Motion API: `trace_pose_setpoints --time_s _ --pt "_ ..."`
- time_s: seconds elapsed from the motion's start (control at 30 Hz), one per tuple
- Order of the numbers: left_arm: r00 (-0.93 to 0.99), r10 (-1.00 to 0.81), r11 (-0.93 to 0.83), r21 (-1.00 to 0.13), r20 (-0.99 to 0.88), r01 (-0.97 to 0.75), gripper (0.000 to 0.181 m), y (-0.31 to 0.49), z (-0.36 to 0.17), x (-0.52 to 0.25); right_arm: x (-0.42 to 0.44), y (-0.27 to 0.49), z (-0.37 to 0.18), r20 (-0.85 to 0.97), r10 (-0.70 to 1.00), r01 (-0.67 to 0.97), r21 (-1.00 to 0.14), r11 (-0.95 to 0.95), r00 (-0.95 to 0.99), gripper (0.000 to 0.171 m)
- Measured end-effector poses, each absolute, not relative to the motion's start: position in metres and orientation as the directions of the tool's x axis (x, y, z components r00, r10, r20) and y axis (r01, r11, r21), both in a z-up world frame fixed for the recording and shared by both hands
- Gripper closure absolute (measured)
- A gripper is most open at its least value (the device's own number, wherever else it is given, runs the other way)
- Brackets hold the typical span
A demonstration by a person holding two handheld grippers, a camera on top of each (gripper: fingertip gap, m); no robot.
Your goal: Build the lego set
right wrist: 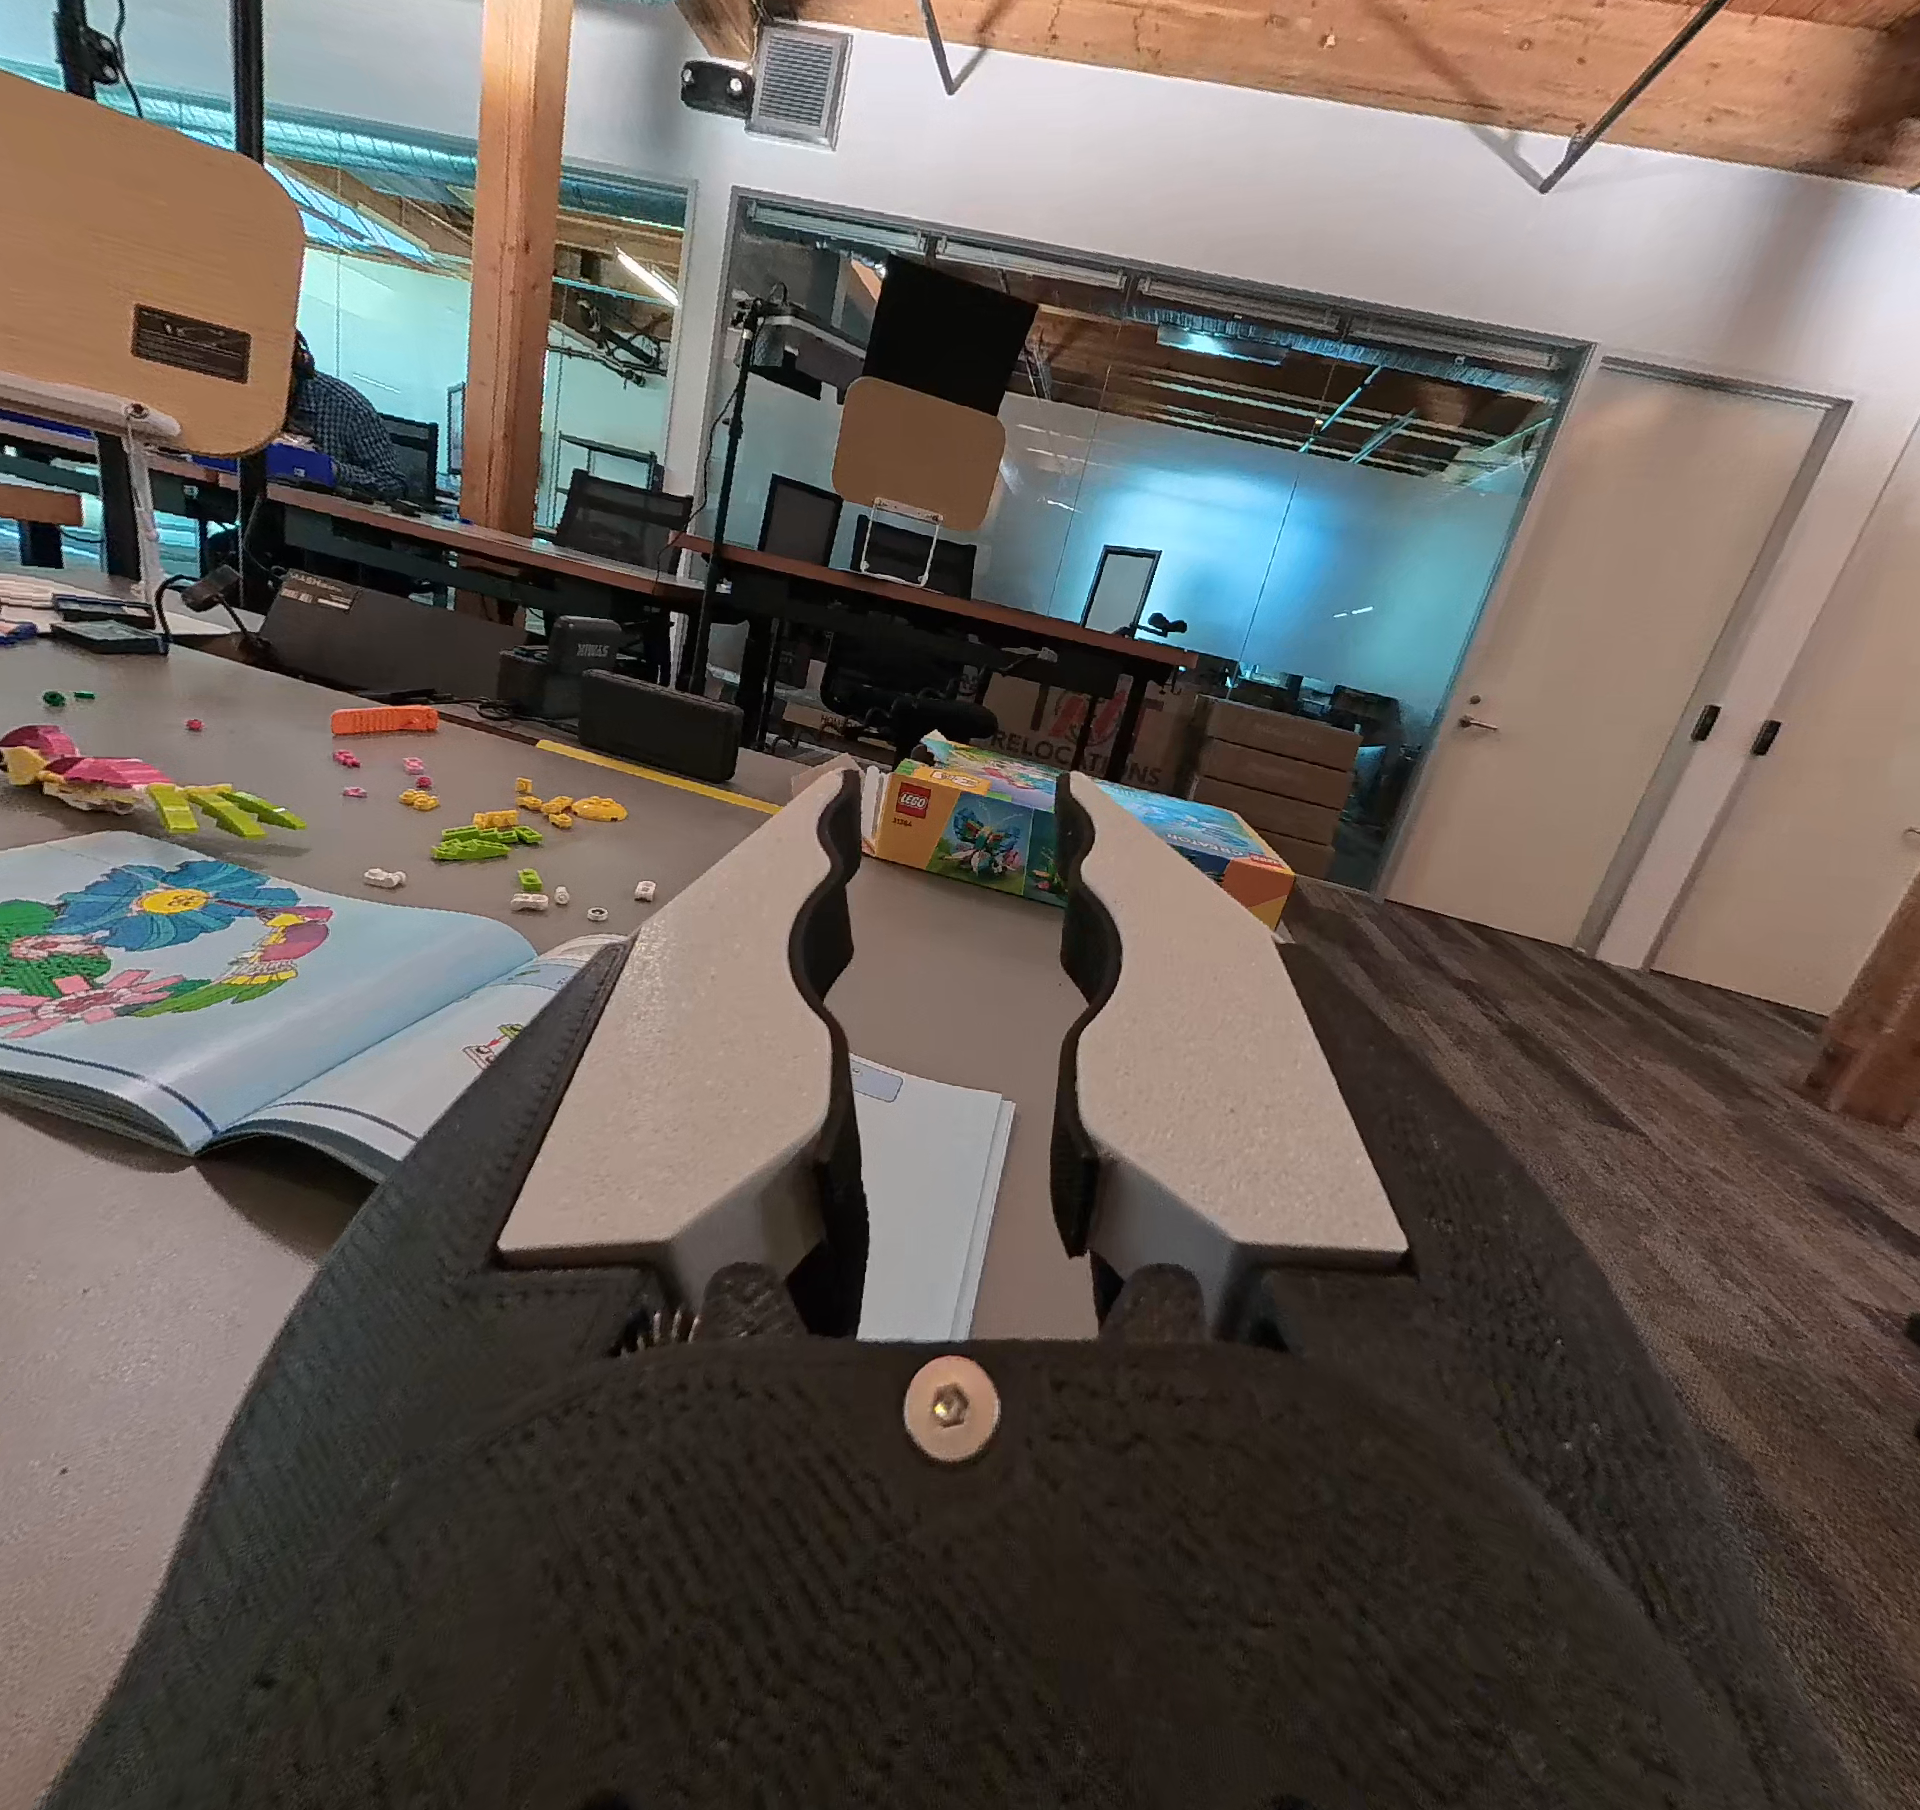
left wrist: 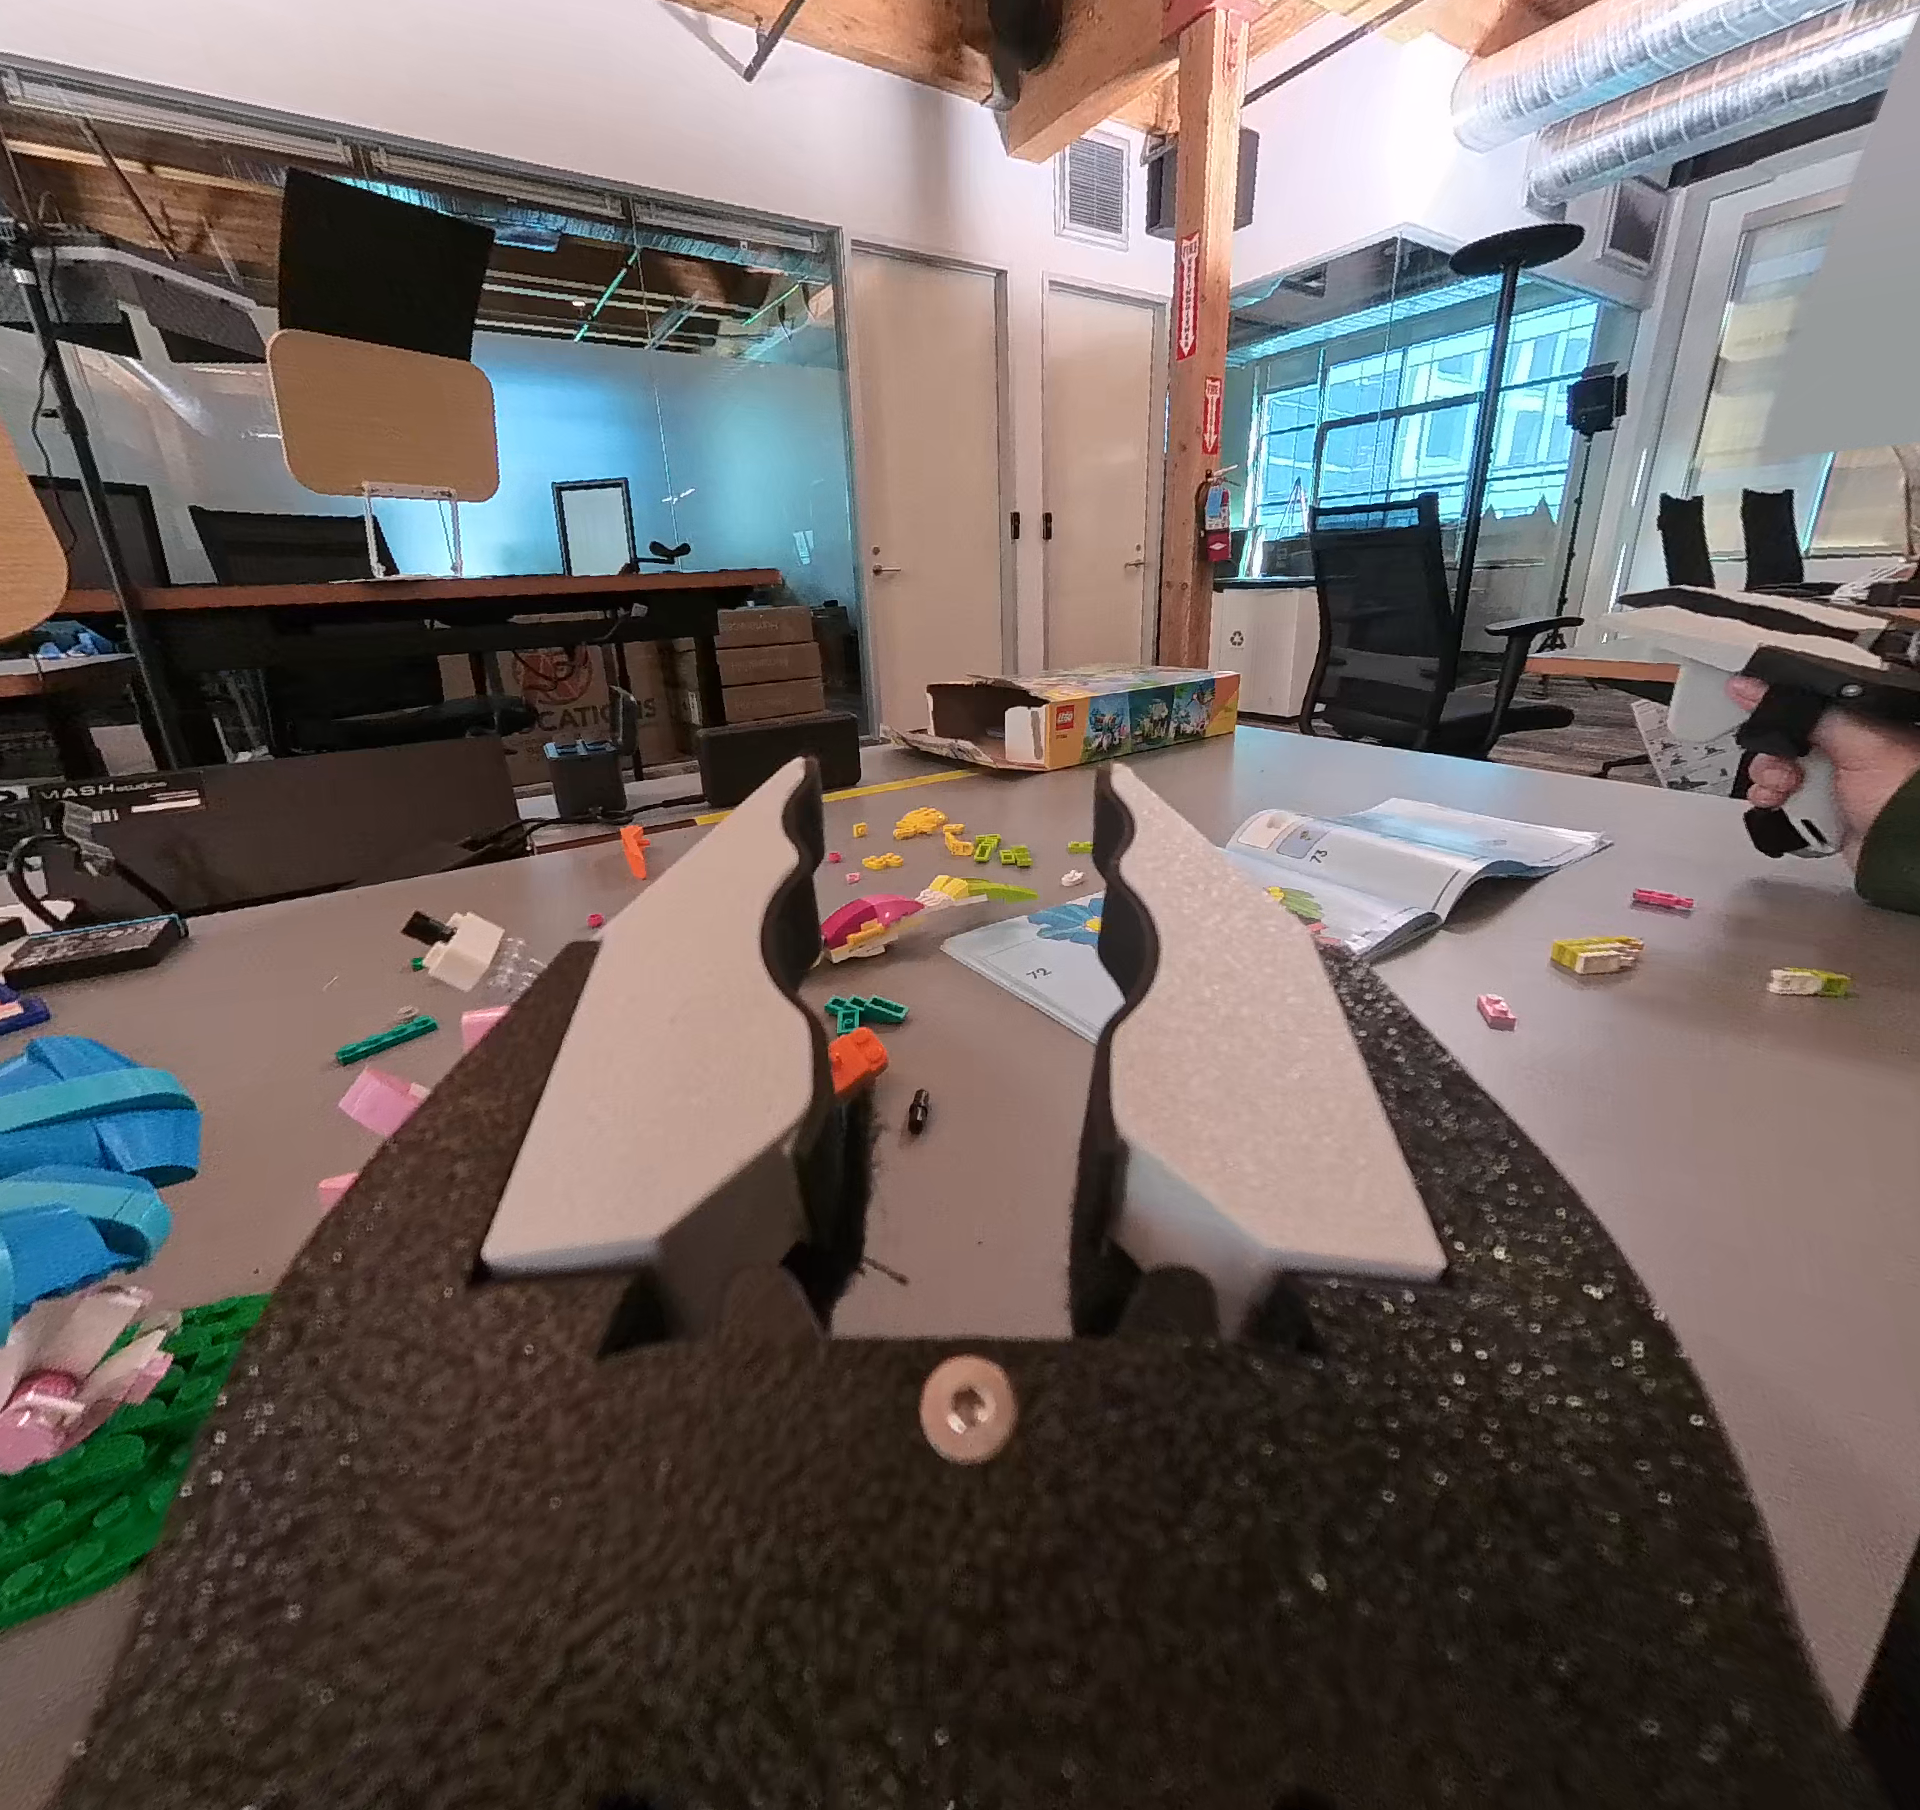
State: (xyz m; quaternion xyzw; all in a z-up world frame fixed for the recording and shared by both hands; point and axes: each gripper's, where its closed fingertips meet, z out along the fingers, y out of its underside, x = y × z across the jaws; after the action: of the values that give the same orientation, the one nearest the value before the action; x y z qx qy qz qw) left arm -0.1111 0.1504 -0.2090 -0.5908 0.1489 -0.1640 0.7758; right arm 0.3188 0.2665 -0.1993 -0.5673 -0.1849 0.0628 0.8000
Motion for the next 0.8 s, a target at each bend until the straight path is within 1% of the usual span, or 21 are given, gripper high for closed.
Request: trace_pose_setpoints --time_s 0.33,0.4,0.47,0.53,0.57,0.63,0.67,0.73,0.8 --pt "0.902 -0.429 0.243 -0.967 -0.042 0.071 0.131 0.151 -0.21 -0.11 0.319 0.268 -0.199 0.213 0.32 0.095 -0.933 0.346 0.923 0.135" --pt "0.902 -0.43 0.242 -0.968 -0.043 0.069 0.131 0.151 -0.21 -0.11 0.32 0.271 -0.203 0.2 0.325 0.093 -0.944 0.316 0.924 0.137" --pt "0.902 -0.429 0.24 -0.968 -0.043 0.068 0.131 0.152 -0.21 -0.11 0.325 0.281 -0.217 0.179 0.316 0.122 -0.973 0.194 0.932 0.148" --pt "0.902 -0.429 0.238 -0.969 -0.043 0.068 0.131 0.152 -0.21 -0.11 0.326 0.293 -0.246 0.187 0.355 0.215 -0.976 -0.041 0.916 0.164" --pt "0.902 -0.429 0.238 -0.969 -0.043 0.067 0.131 0.152 -0.21 -0.11 0.325 0.295 -0.262 0.186 0.399 0.274 -0.945 -0.178 0.898 0.171" --pt "0.903 -0.428 0.238 -0.969 -0.043 0.067 0.131 0.152 -0.21 -0.11 0.326 0.289 -0.295 0.139 0.479 0.37 -0.823 -0.431 0.867 0.171" --pt "0.903 -0.427 0.239 -0.969 -0.042 0.068 0.131 0.153 -0.21 -0.11 0.327 0.284 -0.305 0.126 0.498 0.401 -0.77 -0.497 0.858 0.171" --pt "0.903 -0.428 0.237 -0.969 -0.038 0.071 0.131 0.153 -0.21 -0.111 0.328 0.278 -0.312 0.091 0.507 0.406 -0.725 -0.556 0.857 0.162" --pt "0.903 -0.427 0.239 -0.968 -0.036 0.075 0.131 0.153 -0.21 -0.111 0.331 0.275 -0.31 0.043 0.495 0.37 -0.721 -0.586 0.868 0.154"
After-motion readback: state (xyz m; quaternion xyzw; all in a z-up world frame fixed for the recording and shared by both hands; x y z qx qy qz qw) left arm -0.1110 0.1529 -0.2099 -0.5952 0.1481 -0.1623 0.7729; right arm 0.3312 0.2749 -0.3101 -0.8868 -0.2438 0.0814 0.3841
